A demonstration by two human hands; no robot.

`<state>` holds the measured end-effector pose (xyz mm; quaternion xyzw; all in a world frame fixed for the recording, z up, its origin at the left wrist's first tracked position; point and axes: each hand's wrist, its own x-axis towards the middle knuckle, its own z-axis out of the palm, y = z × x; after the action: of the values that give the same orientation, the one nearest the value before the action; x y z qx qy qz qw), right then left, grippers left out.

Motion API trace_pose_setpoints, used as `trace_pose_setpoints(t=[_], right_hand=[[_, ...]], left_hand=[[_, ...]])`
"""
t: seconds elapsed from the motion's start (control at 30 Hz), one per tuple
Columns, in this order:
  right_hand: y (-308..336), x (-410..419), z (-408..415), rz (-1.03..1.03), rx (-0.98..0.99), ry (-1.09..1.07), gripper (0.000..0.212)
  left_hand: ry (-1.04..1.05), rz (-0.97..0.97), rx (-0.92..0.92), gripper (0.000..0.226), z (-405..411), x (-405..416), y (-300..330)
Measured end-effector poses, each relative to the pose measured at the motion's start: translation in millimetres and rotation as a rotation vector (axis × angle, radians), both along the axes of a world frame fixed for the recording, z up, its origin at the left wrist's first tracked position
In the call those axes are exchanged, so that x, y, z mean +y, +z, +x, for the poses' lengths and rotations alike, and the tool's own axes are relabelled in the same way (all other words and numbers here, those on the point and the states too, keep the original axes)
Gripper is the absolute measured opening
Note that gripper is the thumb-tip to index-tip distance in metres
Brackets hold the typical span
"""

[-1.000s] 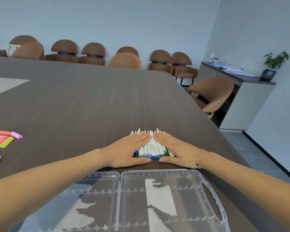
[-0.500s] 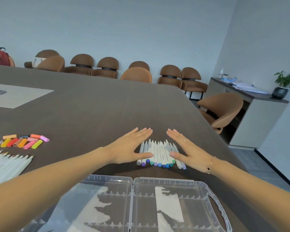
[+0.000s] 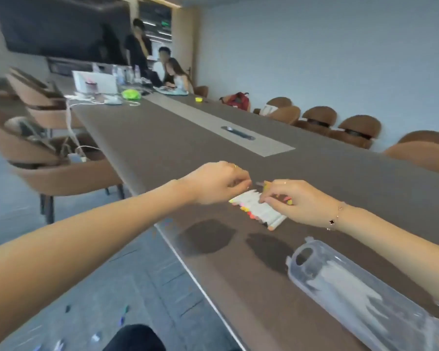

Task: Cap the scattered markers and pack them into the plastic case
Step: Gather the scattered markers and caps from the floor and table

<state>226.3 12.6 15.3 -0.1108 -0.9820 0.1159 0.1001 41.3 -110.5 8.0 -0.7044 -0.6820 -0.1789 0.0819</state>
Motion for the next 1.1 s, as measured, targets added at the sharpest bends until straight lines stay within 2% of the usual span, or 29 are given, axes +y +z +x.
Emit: trace_pose_setpoints(t=[0.1, 0.23, 0.33, 0.43, 0.6, 0.7, 0.8, 0.93, 1.03, 1.07, 1.1], right_hand=[[9.9, -70.8, -103.3, -0.173, 0.009, 0.106, 0.018], [-5.8, -185.1, -228.8, -0.25, -0.019, 0.266, 0.019], [-50.9, -266.0, -307.7, -0.309, -0.145, 0.366, 0.022], [-122.1, -316.2, -366.7, -0.328, -0.283, 0.429, 0.023], [-257.7, -324.4, -426.2, -0.299, -0.571, 0.448, 0.025], [-346.5, -293.2, -452.4, -0.304, -0.699, 0.413, 0.026], [-442.5, -253.0, -480.0, -0.303, -0.822, 0.374, 0.024], [-563.2, -203.7, -503.7, -0.267, -0.879, 0.238, 0.021], [-651.4, -183.8, -502.0, -0.185, -0.847, 0.173, 0.019], [-681.8, -181.0, -498.3, -0.165, -0.826, 0.162, 0.021], [-710.2, -179.0, -494.6, -0.147, -0.811, 0.147, 0.033]], left_hand=[[0.273, -0.03, -0.123, 0.03, -84.8, -126.8, -10.0], [0.596, -0.212, -0.384, 0.031, -174.1, -290.8, -53.8], [0.768, -0.344, -0.56, 0.03, -229.9, -386.1, -112.0], [0.88, -0.422, -0.735, 0.027, -271.0, -442.7, -186.7], [1.012, -0.538, -0.968, 0.026, -295.5, -468.3, -332.1], [1.05, -0.61, -1.09, 0.024, -299.0, -462.3, -414.3], [1.165, -0.577, -1.204, 0.025, -309.4, -447.3, -489.2], [1.373, -0.439, -1.351, 0.023, -326.7, -412.6, -587.9], [1.51, -0.376, -1.346, 0.024, -329.2, -381.8, -663.8], [1.564, -0.352, -1.334, 0.022, -328.3, -371.9, -687.4], [1.623, -0.335, -1.319, 0.019, -325.4, -362.3, -709.1]])
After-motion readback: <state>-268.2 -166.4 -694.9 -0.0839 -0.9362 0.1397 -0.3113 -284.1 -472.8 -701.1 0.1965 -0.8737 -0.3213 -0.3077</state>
